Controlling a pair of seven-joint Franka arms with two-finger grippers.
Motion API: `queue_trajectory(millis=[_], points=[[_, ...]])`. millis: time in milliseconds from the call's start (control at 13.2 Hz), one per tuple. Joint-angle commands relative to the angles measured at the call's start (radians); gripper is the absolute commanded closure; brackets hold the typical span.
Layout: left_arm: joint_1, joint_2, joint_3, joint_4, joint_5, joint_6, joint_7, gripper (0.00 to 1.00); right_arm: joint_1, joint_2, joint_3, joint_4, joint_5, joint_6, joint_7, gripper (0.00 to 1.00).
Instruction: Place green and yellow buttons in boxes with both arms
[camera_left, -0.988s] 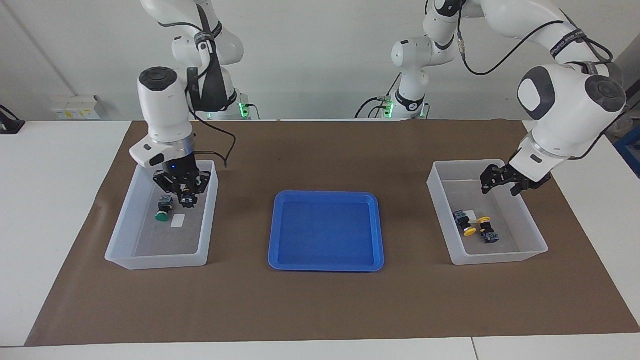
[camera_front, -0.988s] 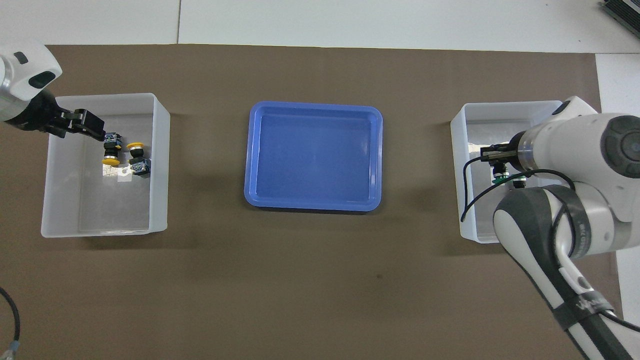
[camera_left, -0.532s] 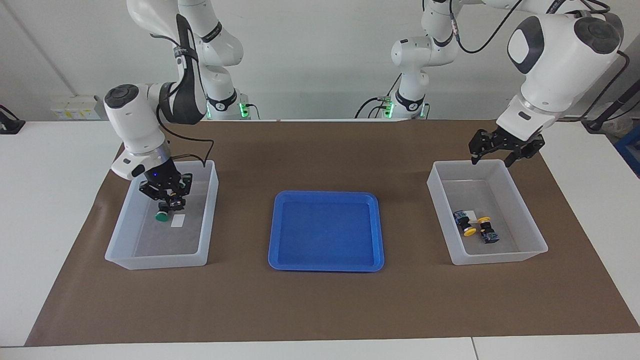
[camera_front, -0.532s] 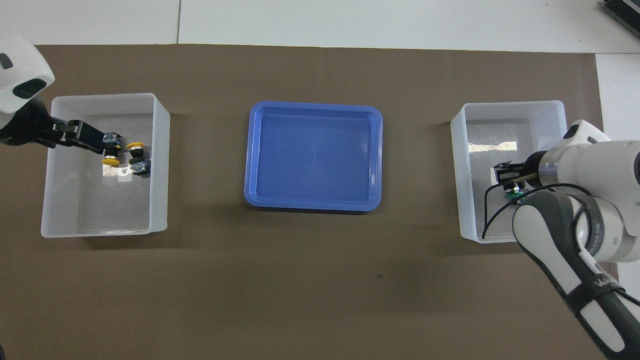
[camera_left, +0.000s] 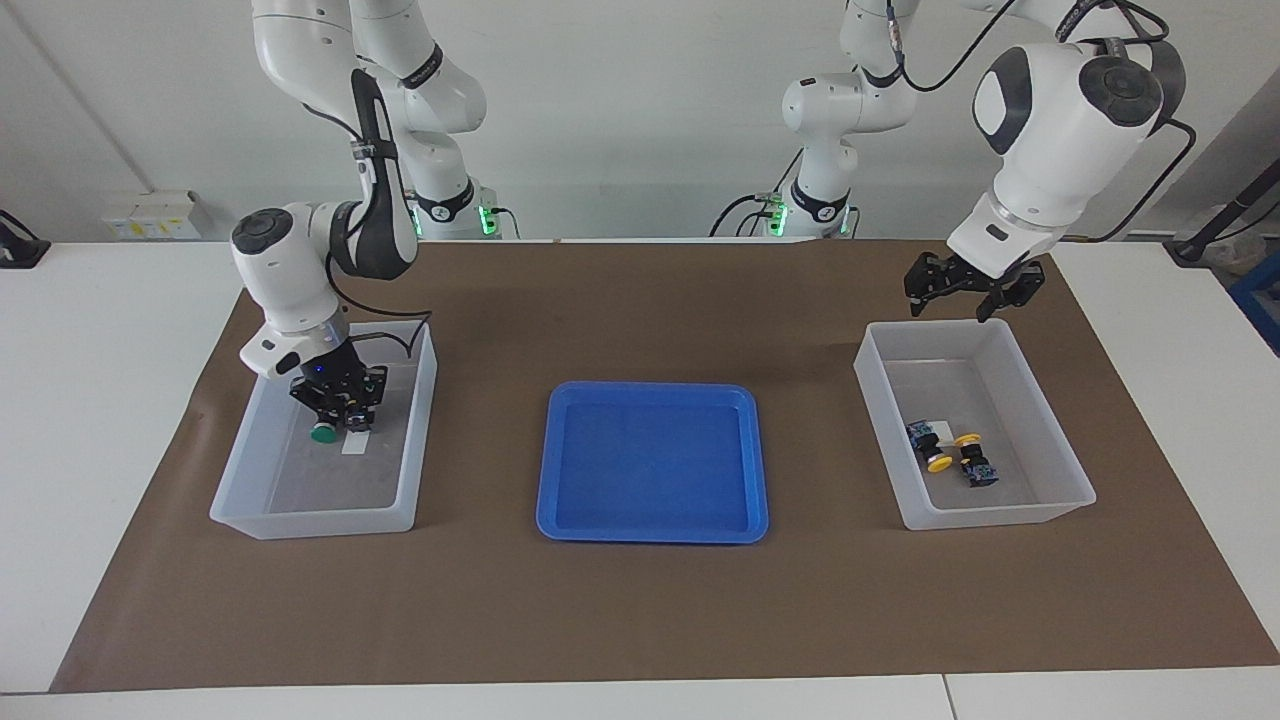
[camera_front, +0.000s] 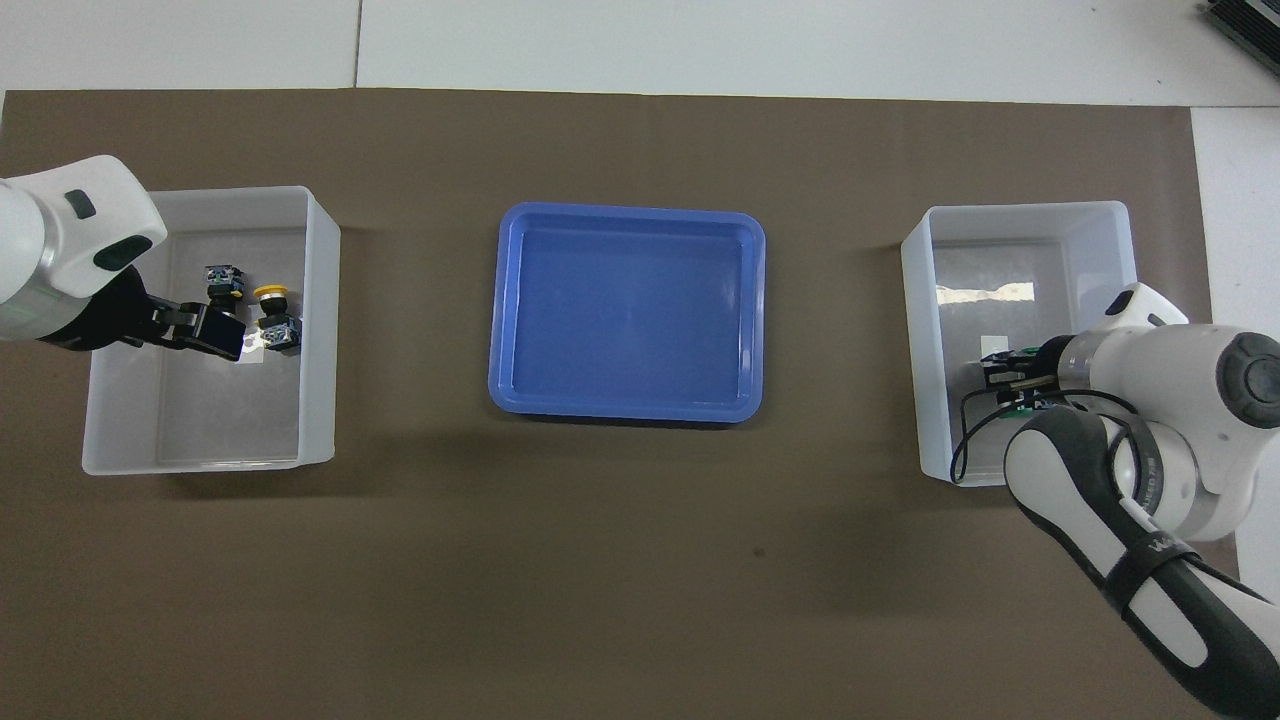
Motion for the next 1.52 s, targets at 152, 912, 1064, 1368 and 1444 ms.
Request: queue_trajectory(millis=[152,912,1064,1368,1444], points=[[-0.015,-0.045,-0.001,-0.006,-0.007,0.038,-0.134,0.0,0.016,-0.012,0.012,-0.017,0.028,0.015,0.011,0.79],[-0.034,-0.039,-0.003,0.039,-0.007,0.048,-0.145,0.0,-0.013,-0.029,0.012,-0.002,0.028,-0.002,-0.009,0.0],[-0.035,-0.039,-0.004,0.039,-0.007,0.05,-0.139,0.0,-0.013,-0.065,0.012,0.061,0.028,-0.095,0.02,0.0],[-0.042,-0.039,-0.004,0.039,-0.007,0.076,-0.145,0.0,0.013,-0.093,0.012,0.317,0.013,-0.394,0.21,0.0],[-0.042,-0.039,-0.003,0.039,-0.007,0.079,-0.144,0.0,0.024,-0.092,0.012,0.364,0.011,-0.446,0.248,0.0]])
